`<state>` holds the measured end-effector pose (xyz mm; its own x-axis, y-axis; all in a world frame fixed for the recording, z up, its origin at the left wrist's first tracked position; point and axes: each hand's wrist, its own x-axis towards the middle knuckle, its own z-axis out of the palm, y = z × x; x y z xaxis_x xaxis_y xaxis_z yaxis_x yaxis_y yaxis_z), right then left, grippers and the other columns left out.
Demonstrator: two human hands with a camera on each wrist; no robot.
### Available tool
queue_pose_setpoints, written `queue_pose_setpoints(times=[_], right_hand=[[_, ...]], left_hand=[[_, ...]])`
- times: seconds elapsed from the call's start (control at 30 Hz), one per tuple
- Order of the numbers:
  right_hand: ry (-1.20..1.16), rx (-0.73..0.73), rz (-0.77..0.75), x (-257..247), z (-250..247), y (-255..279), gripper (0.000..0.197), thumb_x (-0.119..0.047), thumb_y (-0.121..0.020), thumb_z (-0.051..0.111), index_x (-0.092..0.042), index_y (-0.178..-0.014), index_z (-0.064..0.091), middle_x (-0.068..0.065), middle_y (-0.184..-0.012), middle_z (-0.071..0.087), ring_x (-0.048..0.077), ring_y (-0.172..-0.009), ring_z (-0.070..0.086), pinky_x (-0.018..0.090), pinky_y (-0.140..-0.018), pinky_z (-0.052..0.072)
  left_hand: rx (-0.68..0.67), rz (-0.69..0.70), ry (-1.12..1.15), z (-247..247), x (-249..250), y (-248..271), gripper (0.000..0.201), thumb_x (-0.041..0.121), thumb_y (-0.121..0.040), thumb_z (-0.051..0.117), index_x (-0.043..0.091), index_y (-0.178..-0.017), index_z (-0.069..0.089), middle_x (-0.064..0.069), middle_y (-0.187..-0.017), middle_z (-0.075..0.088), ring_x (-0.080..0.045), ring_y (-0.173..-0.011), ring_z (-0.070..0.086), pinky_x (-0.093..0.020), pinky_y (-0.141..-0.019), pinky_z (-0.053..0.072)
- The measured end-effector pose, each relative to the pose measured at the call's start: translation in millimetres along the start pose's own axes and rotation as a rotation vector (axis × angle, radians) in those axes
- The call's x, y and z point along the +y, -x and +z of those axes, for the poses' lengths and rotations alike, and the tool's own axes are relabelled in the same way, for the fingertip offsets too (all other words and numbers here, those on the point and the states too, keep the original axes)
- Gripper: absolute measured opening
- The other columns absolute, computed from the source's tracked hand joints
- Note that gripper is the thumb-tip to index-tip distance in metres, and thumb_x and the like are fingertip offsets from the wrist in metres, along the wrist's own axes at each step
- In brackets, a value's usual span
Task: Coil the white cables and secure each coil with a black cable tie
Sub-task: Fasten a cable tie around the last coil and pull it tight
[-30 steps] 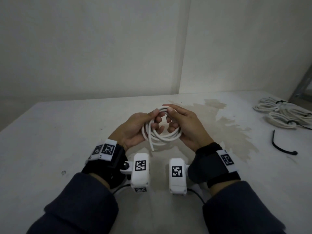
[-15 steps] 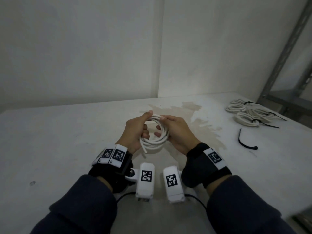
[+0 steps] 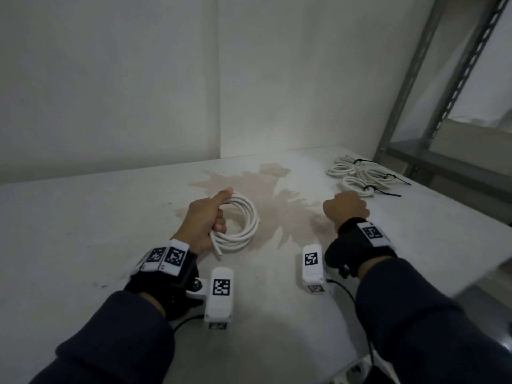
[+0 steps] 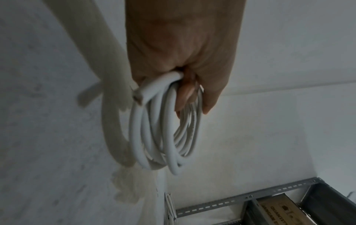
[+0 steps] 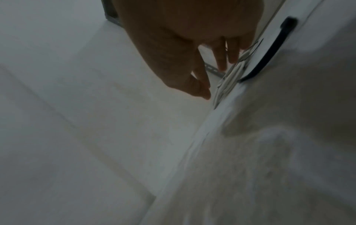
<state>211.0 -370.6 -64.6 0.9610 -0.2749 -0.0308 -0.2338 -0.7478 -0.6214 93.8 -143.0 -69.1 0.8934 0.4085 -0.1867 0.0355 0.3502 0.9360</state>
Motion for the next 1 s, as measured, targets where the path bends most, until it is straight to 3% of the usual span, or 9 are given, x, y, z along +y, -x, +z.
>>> queue_pose_setpoints(times=[0.2, 0.27, 0.33, 0.47, 0.63, 0.7, 0.8, 0.87, 1.0], right_hand=[[-0.095, -0.132, -0.079, 5.9, 6.6, -3.4, 0.027, -0.009, -0.086, 0.058, -0.004, -0.112, 0.065, 0.017, -0.117, 0.064, 0.034, -0.112, 0.059, 0.033, -0.087, 0.048], [-0.307, -0.172, -0.193, -12.1, 10.8, 12.0, 0.014, -0.002, -0.081, 0.064, -0.015, -0.084, 0.070, 0.014, -0.103, 0.067, 0.034, -0.105, 0.064, 0.035, -0.088, 0.053], [-0.561, -0.301, -0.269, -35.6, 12.6, 37.2, 0.021, 0.005, -0.078, 0.069, -0.015, -0.072, 0.063, 0.015, -0.094, 0.065, 0.032, -0.095, 0.066, 0.038, -0.083, 0.056], [-0.965, -0.731, -0.346, -84.4, 15.0, 97.2, 0.010, 0.004, -0.090, 0.057, -0.005, -0.089, 0.061, 0.011, -0.090, 0.069, 0.017, -0.073, 0.065, 0.021, -0.065, 0.055], [-1.199, -0.966, -0.275, -119.8, 46.8, 134.4, 0.023, 0.009, -0.088, 0.057, -0.011, -0.098, 0.050, 0.014, -0.087, 0.073, 0.016, -0.069, 0.068, 0.020, -0.060, 0.054], [-1.128, -1.004, -0.316, -125.4, 63.9, 143.5, 0.037, 0.008, -0.086, 0.061, -0.013, -0.109, 0.043, 0.011, -0.089, 0.075, 0.015, -0.066, 0.067, 0.019, -0.056, 0.052], [-1.006, -0.990, -0.395, -128.2, 83.4, 151.8, 0.048, 0.007, -0.082, 0.065, -0.010, -0.121, 0.043, 0.008, -0.091, 0.076, 0.013, -0.061, 0.065, 0.018, -0.050, 0.045], [-1.007, -0.953, -0.417, -127.7, 89.5, 150.2, 0.045, 0.007, -0.080, 0.068, -0.006, -0.119, 0.050, 0.008, -0.090, 0.076, 0.013, -0.063, 0.067, 0.017, -0.050, 0.046], [-0.993, -0.845, -0.558, -121.9, 93.7, 143.8, 0.024, 0.003, -0.077, 0.073, -0.007, -0.099, 0.068, 0.004, -0.083, 0.074, 0.012, -0.065, 0.067, 0.017, -0.053, 0.047]], left_hand=[[-0.014, -0.039, 0.022, -9.2, -2.0, -3.5, 0.022, 0.027, -0.089, 0.066, 0.010, -0.078, 0.057, 0.006, -0.046, 0.019, -0.009, -0.035, 0.019, -0.016, -0.035, 0.021], [-0.012, -0.039, 0.013, -14.9, 0.3, -3.2, 0.022, 0.028, -0.089, 0.066, 0.009, -0.082, 0.058, 0.007, -0.046, 0.019, -0.009, -0.035, 0.019, -0.016, -0.035, 0.021], [-0.002, -0.034, 0.001, -24.2, 3.3, -2.2, 0.023, 0.029, -0.088, 0.066, 0.010, -0.081, 0.056, 0.007, -0.046, 0.020, -0.009, -0.035, 0.019, -0.016, -0.035, 0.022], [0.042, -0.022, 0.001, -53.9, 12.2, 3.5, 0.026, 0.029, -0.087, 0.068, 0.012, -0.076, 0.051, 0.007, -0.045, 0.022, -0.009, -0.035, 0.020, -0.017, -0.034, 0.022], [0.077, 0.054, -0.026, -96.8, 20.2, 21.4, 0.034, 0.026, -0.089, 0.066, 0.020, -0.062, 0.046, 0.007, -0.049, 0.020, -0.007, -0.037, 0.018, -0.016, -0.035, 0.018], [0.073, 0.092, -0.010, -106.8, 20.2, 25.9, 0.032, 0.024, -0.091, 0.064, 0.020, -0.060, 0.056, 0.007, -0.048, 0.020, -0.006, -0.037, 0.018, -0.016, -0.035, 0.016], [0.072, 0.143, -0.015, -113.5, 21.5, 25.9, 0.008, 0.022, -0.093, 0.061, 0.016, -0.093, 0.066, 0.008, -0.048, 0.023, -0.006, -0.037, 0.020, -0.014, -0.035, 0.019], [0.062, 0.156, -0.035, -116.4, 20.7, 22.1, 0.018, 0.022, -0.093, 0.059, 0.020, -0.111, 0.063, 0.007, -0.049, 0.024, -0.006, -0.038, 0.022, -0.014, -0.035, 0.021], [0.011, 0.166, -0.054, -115.3, 19.2, 18.1, 0.020, 0.023, -0.094, 0.057, 0.016, -0.110, 0.067, 0.008, -0.050, 0.023, -0.005, -0.039, 0.020, -0.015, -0.036, 0.018]])
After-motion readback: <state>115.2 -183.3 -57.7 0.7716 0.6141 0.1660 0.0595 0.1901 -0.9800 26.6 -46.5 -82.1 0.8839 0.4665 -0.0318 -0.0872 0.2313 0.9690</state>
